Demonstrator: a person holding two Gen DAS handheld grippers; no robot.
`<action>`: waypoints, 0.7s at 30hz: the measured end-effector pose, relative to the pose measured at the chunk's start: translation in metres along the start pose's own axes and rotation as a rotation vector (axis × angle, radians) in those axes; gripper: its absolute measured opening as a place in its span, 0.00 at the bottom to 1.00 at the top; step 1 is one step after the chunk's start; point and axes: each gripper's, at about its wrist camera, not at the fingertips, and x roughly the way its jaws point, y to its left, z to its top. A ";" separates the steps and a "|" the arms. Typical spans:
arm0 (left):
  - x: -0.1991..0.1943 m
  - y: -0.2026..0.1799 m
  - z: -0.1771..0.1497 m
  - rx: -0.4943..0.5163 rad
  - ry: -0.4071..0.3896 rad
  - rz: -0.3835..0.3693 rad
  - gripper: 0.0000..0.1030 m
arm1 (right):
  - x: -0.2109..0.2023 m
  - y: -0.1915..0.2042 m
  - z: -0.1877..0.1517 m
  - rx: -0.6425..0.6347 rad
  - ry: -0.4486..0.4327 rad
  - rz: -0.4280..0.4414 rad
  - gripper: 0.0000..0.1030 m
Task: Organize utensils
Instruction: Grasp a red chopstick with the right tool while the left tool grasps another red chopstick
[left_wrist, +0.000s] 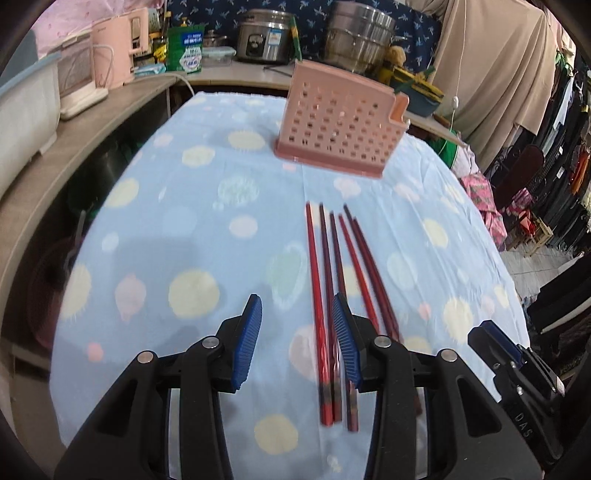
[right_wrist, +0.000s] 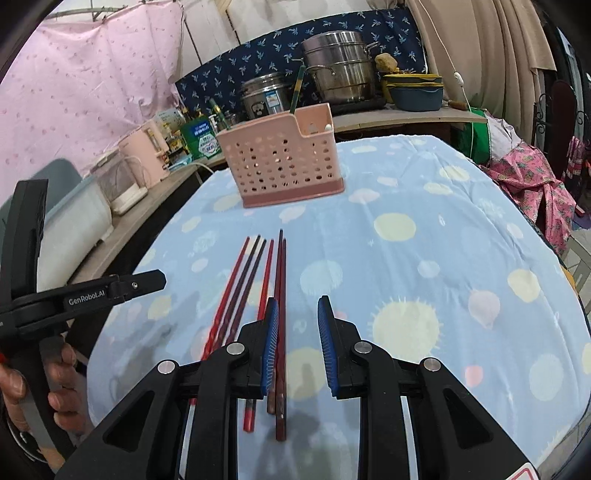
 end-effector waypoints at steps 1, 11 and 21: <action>0.000 0.001 -0.006 -0.001 0.007 0.005 0.37 | 0.000 0.002 -0.008 -0.008 0.017 0.000 0.22; 0.000 -0.001 -0.054 0.019 0.049 0.012 0.37 | 0.004 0.019 -0.053 -0.062 0.093 0.004 0.22; 0.000 -0.011 -0.072 0.054 0.055 -0.001 0.48 | 0.014 0.019 -0.062 -0.061 0.125 -0.006 0.22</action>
